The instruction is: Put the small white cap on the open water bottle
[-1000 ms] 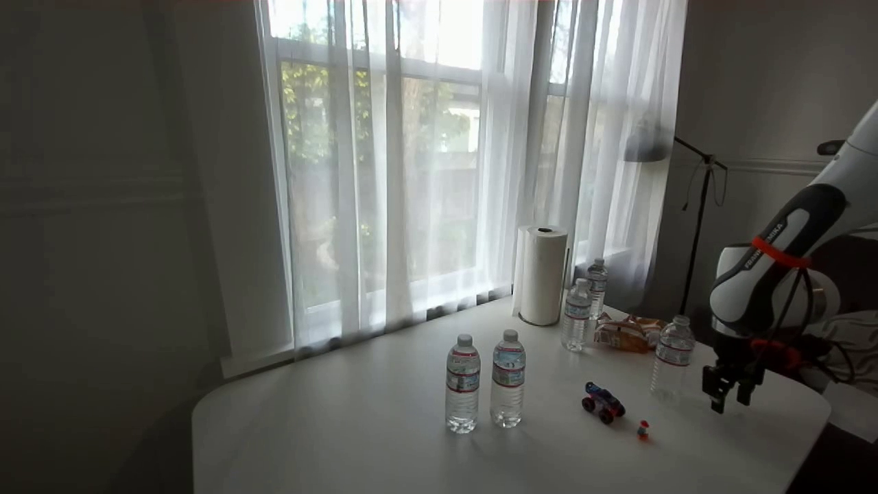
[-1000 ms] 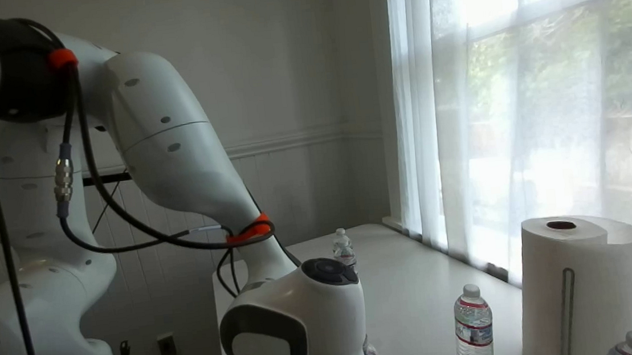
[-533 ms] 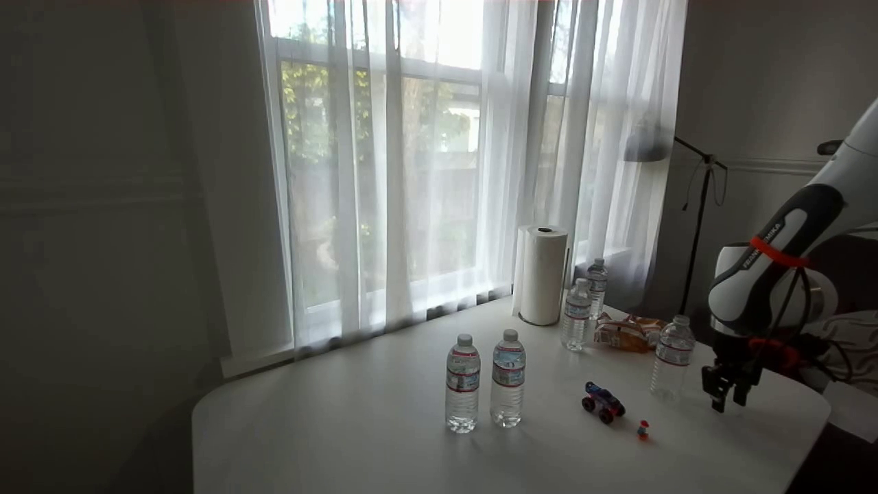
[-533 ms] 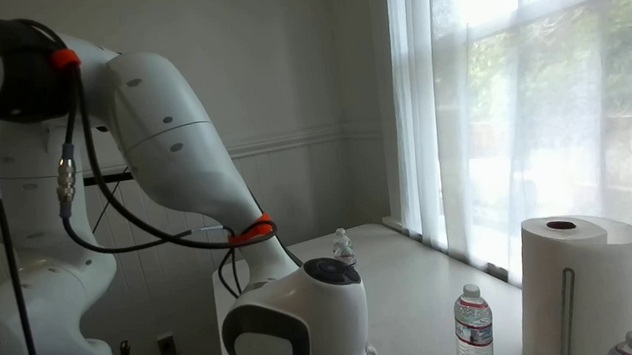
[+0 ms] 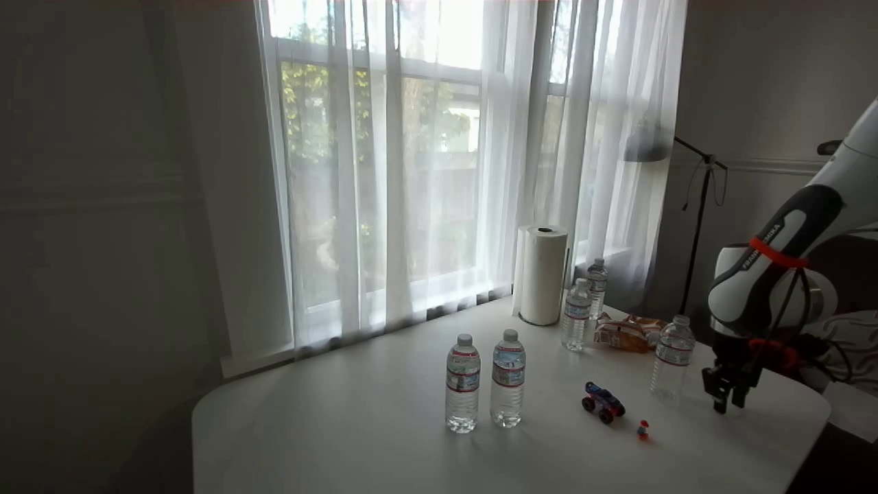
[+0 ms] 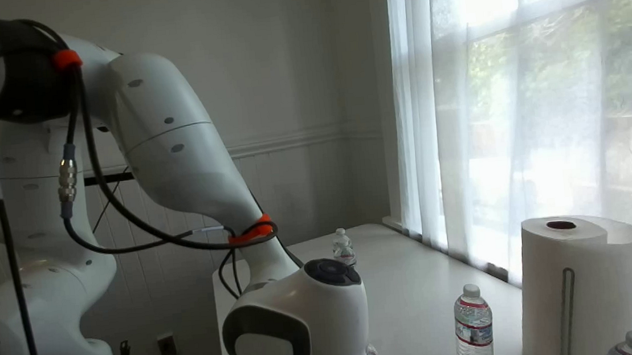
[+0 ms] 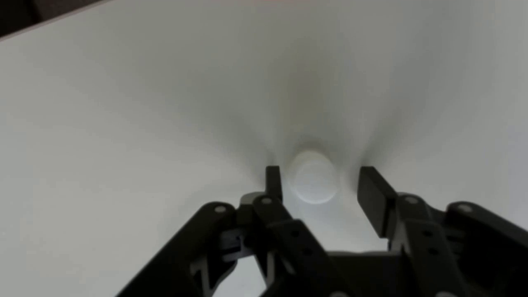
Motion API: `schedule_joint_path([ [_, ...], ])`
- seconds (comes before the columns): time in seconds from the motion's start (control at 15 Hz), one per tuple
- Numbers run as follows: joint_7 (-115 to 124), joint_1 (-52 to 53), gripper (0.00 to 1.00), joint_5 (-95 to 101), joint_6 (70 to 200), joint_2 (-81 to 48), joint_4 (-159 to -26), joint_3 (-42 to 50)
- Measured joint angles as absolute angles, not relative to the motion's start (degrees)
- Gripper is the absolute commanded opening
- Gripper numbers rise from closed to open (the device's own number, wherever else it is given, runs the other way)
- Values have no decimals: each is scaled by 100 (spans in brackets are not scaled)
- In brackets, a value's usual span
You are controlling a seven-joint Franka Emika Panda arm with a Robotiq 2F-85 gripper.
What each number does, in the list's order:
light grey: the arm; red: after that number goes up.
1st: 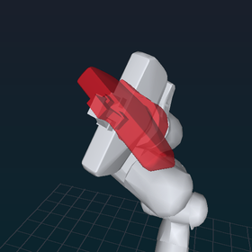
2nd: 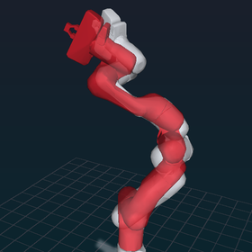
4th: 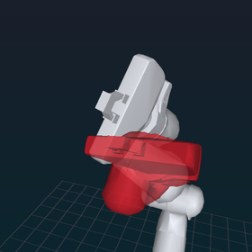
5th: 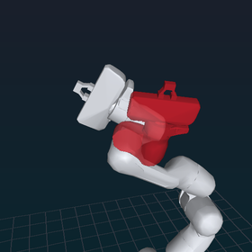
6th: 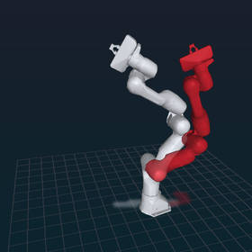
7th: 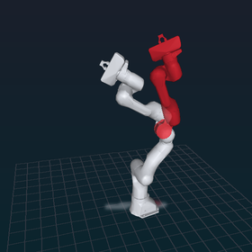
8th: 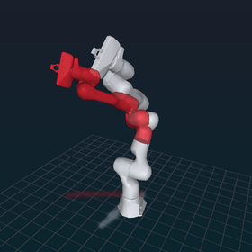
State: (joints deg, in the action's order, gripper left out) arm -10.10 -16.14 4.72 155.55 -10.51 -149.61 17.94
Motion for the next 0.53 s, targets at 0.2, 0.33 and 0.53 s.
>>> schedule_joint_path([
  [0.2, -1010, -1614, 48, 473, 15555, -1063, -14958, 1794],
  [0.33, -1010, -1614, 47, 473, 15555, -1071, -14953, 1794],
  [0.53, -1010, -1614, 44, 473, 15554, -1084, -14937, 1794],
])
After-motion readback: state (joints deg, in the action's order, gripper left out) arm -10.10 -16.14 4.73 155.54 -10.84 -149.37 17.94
